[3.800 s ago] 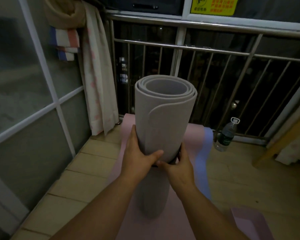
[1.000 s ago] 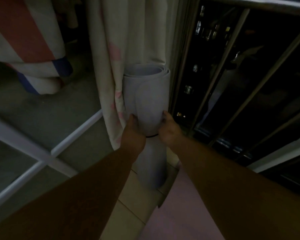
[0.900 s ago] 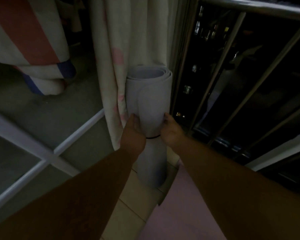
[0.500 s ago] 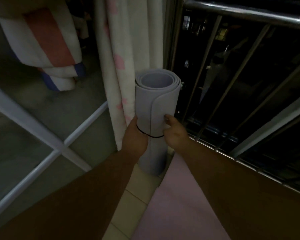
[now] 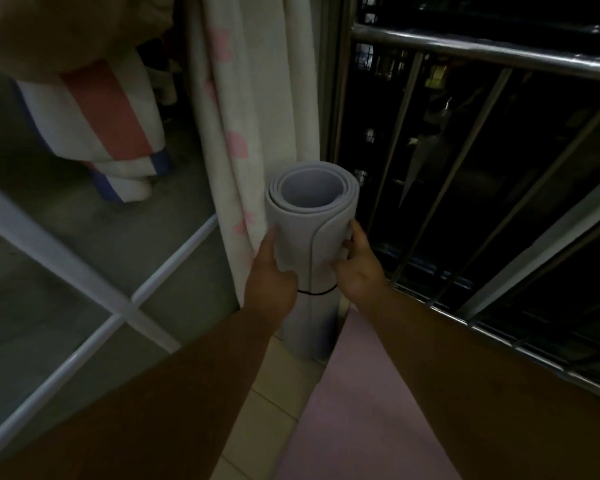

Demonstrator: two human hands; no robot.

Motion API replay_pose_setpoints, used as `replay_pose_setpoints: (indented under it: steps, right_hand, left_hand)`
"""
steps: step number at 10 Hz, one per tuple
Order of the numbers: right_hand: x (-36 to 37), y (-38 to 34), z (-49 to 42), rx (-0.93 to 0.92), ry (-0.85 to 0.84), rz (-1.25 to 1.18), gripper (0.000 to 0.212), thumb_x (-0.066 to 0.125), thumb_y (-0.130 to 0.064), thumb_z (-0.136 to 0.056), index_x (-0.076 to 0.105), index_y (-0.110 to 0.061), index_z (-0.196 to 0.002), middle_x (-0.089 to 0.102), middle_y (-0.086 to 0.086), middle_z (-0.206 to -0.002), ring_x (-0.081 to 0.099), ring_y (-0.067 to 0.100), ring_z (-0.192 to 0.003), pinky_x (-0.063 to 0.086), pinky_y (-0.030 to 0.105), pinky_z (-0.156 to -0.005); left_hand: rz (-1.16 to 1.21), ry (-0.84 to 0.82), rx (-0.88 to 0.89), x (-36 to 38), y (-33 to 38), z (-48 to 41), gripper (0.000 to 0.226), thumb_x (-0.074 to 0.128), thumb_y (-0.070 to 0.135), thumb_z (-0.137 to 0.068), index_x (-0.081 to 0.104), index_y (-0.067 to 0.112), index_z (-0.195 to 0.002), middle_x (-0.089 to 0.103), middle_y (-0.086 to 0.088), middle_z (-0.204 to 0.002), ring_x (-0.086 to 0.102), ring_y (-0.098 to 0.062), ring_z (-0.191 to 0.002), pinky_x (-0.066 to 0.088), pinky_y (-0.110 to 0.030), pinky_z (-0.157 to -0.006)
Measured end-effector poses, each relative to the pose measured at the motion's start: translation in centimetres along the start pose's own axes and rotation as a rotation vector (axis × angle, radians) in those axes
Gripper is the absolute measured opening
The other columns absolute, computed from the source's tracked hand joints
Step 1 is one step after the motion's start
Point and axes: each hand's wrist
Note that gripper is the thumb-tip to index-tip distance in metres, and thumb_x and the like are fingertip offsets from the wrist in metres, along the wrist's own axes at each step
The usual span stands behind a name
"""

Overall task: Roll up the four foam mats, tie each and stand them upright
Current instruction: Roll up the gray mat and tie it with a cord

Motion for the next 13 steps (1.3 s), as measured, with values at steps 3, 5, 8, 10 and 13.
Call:
replay_pose_setpoints:
  steps: [3,5,8,10,13]
  right_hand:
    - [0.6,-1.4,-7.8,-0.006,-0.048,-0.148,0.083,0.066,-0.021,-0.093,0.012,-0.022,-0.156,0.039,0.003,-0.151,0.041,0.023,-0.136,0.038,0.029,-0.107]
    - [-0.5,-0.8,-11.9,0.025,0.071,-0.260,0.069,0.061,-0.027,-0.096,0.023,-0.024,-0.153,0.043,0.008,-0.150,0.047,0.029,-0.132,0.041,0.050,-0.109]
    - [0.2,-1.2,-14.3,-0.039,0.096,0.051,0.068,0.064,-0.040,-0.091,0.030,-0.029,-0.149,0.041,0.013,-0.145,0.047,0.034,-0.128,0.044,0.037,-0.099]
    - [-0.4,-1.3,-14.1,-0.021,0.059,-0.006,0.058,0.059,-0.022,-0.090,0.039,-0.033,-0.143,0.051,0.009,-0.136,0.054,0.031,-0.120,0.047,0.042,-0.101]
    - [-3.3,-0.2,-12.3,0.049,0.162,-0.042,0.018,0.062,-0.012,-0.092,0.060,-0.017,-0.109,0.061,0.000,-0.102,0.058,0.019,-0.099,0.045,0.028,-0.087]
  left_hand:
    - [0.037,0.059,0.082,1.4,-0.5,-8.9,0.078,0.072,0.011,-0.086,0.026,0.026,-0.147,0.045,0.012,-0.139,0.050,0.003,-0.119,0.043,-0.011,-0.096]
    - [0.020,-0.083,0.104,3.4,0.4,-11.5,0.072,0.054,-0.009,-0.093,0.024,0.040,-0.136,0.046,0.015,-0.132,0.051,0.014,-0.111,0.049,-0.016,-0.095]
    - [-0.137,0.112,0.024,4.2,-1.8,-15.7,0.073,0.055,0.010,-0.087,0.027,0.035,-0.150,0.045,0.002,-0.148,0.045,-0.020,-0.134,0.040,-0.042,-0.110]
    - [-0.089,0.117,0.029,3.7,-2.0,-15.6,0.066,0.051,0.001,-0.094,0.026,0.020,-0.151,0.045,-0.008,-0.147,0.044,-0.025,-0.134,0.038,-0.045,-0.111]
    - [-0.257,0.165,-0.183,5.8,1.0,-10.9,0.034,0.039,0.002,-0.100,0.047,-0.003,-0.132,0.053,-0.021,-0.131,0.050,-0.036,-0.120,0.037,-0.030,-0.097]
Point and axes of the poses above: each hand's wrist, its own z-axis away from the middle knuckle, its own x-axis out of the palm, y = z × x
